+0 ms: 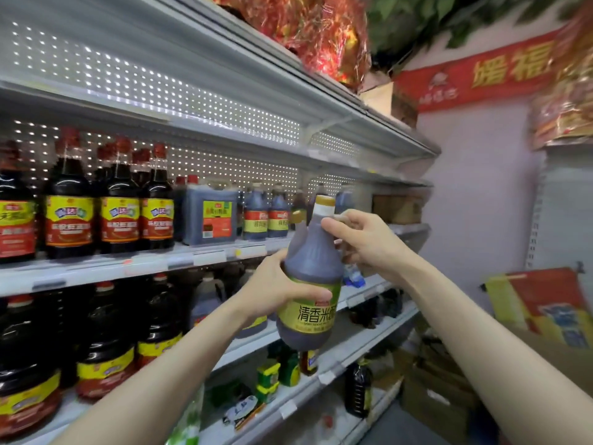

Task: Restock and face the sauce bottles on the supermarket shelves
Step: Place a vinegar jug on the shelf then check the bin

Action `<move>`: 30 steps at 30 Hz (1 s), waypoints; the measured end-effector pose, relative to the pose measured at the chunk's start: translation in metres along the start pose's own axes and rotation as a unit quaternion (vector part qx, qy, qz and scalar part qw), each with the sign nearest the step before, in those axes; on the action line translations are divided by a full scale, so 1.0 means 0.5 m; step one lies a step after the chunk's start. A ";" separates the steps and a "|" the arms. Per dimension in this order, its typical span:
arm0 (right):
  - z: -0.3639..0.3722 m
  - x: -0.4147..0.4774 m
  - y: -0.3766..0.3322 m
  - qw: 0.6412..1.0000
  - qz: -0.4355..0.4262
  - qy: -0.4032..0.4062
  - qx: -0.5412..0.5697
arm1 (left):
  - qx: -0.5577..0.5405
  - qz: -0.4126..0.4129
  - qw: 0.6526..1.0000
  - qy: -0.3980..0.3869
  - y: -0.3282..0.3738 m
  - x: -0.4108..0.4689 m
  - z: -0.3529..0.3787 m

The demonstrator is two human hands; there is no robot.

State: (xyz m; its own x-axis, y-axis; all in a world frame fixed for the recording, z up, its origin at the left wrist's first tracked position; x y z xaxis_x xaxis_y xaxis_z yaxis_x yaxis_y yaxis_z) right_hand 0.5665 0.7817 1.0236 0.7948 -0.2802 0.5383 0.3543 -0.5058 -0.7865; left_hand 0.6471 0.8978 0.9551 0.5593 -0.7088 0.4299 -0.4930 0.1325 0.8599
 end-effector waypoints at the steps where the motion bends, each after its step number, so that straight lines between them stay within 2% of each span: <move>1: -0.024 0.007 0.012 1.000 0.001 0.007 0.009 | -0.003 0.000 1.000 -0.004 -0.001 0.022 0.020; 11: -0.216 0.117 0.158 0.997 -0.001 0.073 0.023 | -0.029 0.027 0.999 -0.032 -0.061 0.262 0.176; 17: -0.325 0.260 0.304 0.995 -0.018 0.102 -0.001 | -0.034 0.027 0.998 -0.036 -0.146 0.457 0.245; 24: -0.420 0.497 0.442 0.996 -0.027 0.079 0.035 | -0.019 0.033 0.999 0.007 -0.225 0.740 0.249; 30: -0.455 0.656 0.535 0.997 -0.048 0.044 0.044 | 0.021 0.037 0.998 0.043 -0.284 0.894 0.226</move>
State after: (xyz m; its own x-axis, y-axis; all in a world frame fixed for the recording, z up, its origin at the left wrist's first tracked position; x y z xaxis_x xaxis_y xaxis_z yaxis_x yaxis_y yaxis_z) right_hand 0.8100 0.3691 1.0588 0.7109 -0.3058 0.6334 0.4714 -0.4612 -0.7517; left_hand 0.8920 0.4838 0.9940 0.5735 -0.6364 0.5159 -0.5626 0.1519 0.8127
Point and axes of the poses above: each hand's wrist, its own x-axis towards the middle knuckle, its own z-axis out of the palm, y = z × x, the point moved 7 cm from there along x, towards the middle knuckle
